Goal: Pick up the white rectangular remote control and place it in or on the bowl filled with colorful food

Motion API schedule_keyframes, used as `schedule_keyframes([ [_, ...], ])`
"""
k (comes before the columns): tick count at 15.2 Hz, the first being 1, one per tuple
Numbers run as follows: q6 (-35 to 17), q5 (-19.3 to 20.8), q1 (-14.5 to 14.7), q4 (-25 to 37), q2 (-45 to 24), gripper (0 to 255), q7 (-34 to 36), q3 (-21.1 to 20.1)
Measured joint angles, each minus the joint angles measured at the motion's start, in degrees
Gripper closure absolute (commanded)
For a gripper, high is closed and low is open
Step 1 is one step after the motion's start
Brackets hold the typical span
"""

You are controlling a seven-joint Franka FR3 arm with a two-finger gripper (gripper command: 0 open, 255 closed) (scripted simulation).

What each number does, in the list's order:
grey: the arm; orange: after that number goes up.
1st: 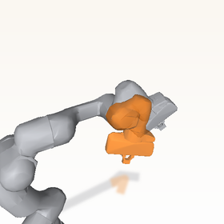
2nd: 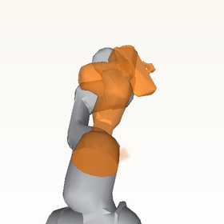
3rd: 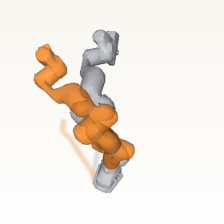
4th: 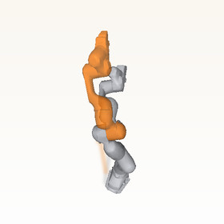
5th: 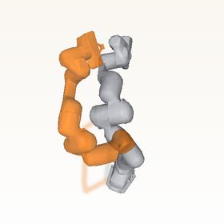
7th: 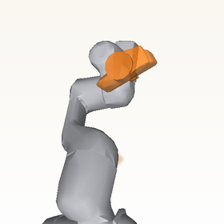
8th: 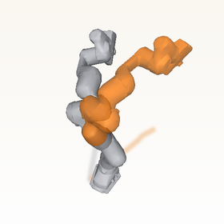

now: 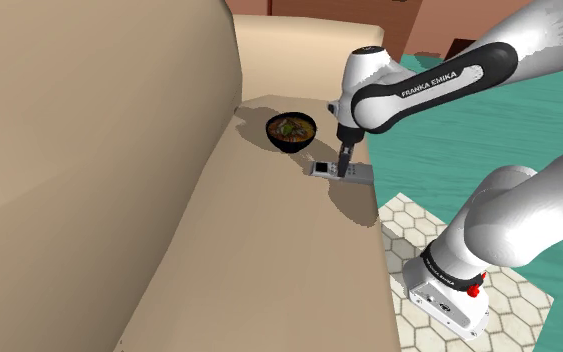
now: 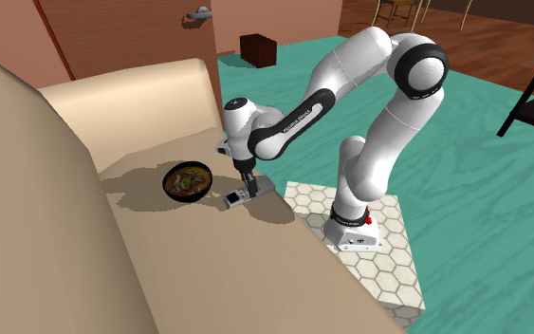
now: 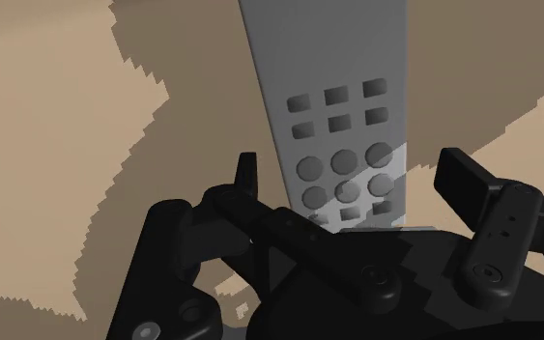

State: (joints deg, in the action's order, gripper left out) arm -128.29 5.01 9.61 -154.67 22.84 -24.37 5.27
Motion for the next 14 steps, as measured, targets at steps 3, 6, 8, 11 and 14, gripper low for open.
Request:
schedule_keyframes([
  [3,-2.22,0.10,-0.06,-0.94,-1.27,0,-0.05,0.15],
  [6,-2.57,0.09,-0.04,-1.05,-1.50,0,-0.01,0.14],
  [8,-2.60,0.09,-0.03,-1.05,-1.52,0,-0.01,0.13],
  [11,-2.59,0.09,-0.03,-1.04,-1.50,255,-0.01,0.13],
  [14,-2.59,0.09,-0.03,-1.04,-1.51,255,-0.01,0.13],
])
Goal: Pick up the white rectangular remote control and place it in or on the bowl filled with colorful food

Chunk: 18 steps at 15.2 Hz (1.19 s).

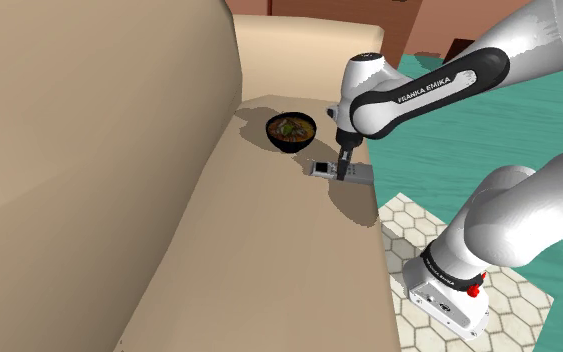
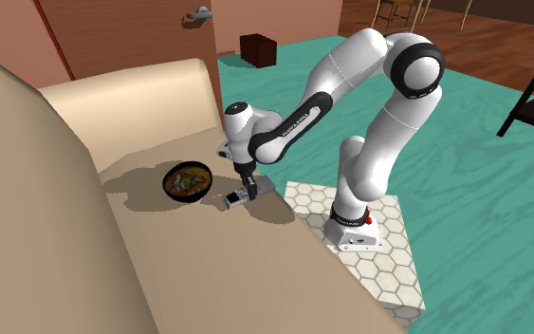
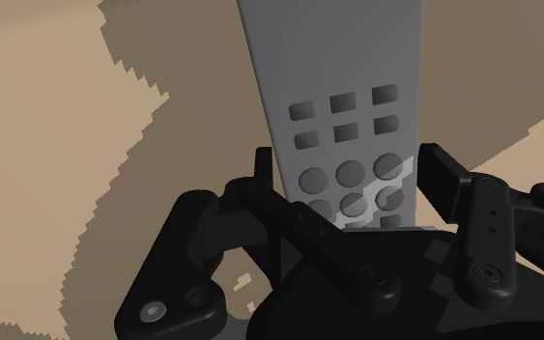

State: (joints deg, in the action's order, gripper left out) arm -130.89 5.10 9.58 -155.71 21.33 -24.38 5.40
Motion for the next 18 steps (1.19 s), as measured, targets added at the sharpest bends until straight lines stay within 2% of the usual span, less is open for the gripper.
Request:
schedule_keyframes([
  [6,0.53,0.02,-0.05,0.18,0.35,255,-0.09,0.04],
  [18,11.36,-0.38,0.10,5.03,6.34,255,-0.18,-0.51],
])
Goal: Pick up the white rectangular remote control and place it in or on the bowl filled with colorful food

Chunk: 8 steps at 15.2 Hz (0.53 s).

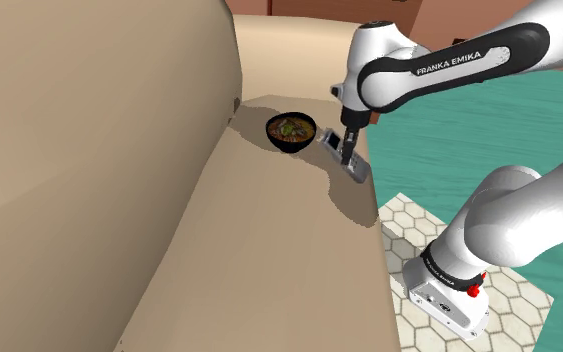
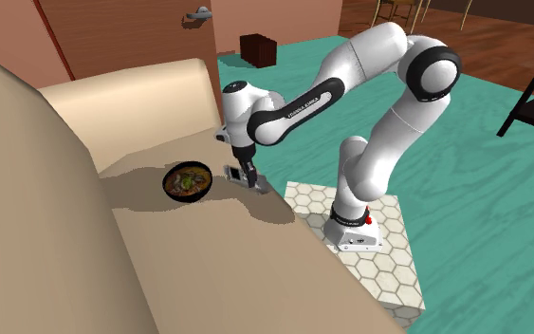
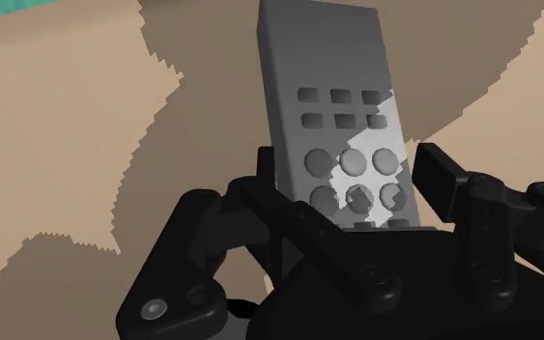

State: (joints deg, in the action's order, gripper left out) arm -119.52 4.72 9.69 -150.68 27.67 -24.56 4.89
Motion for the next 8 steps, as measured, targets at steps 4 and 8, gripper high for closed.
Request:
schedule_keyframes([
  [4,3.44,-0.04,-0.06,2.05,1.39,255,-0.23,-0.03],
  [8,6.97,-0.20,0.02,4.56,2.40,255,-0.29,-0.20],
])
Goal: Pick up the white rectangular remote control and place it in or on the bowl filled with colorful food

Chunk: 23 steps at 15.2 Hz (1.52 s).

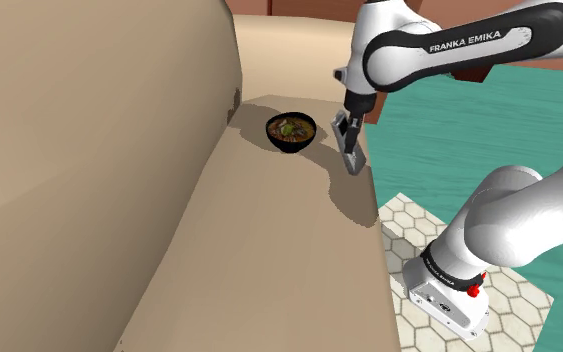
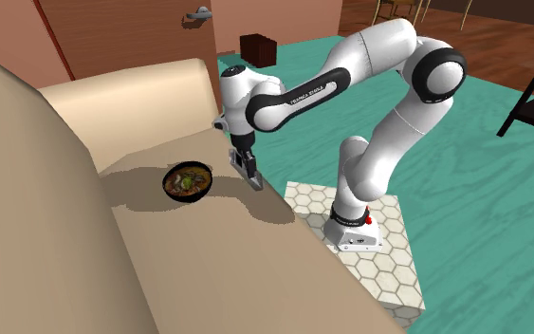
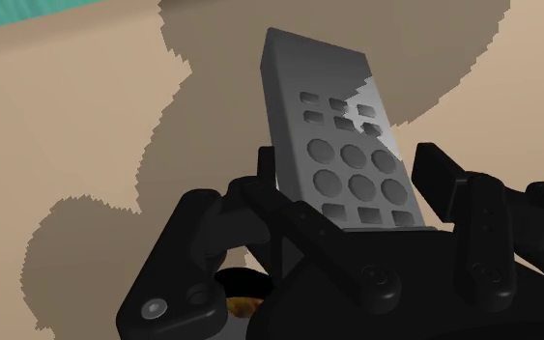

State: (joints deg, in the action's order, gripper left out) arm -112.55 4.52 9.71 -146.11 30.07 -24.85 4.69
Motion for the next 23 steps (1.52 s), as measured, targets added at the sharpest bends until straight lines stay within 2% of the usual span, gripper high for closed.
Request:
schedule_keyframes([
  [15,11.82,-0.47,0.20,9.50,2.31,255,-0.20,-0.59],
  [23,11.21,-1.45,0.78,25.55,-14.41,255,-0.68,-0.18],
])
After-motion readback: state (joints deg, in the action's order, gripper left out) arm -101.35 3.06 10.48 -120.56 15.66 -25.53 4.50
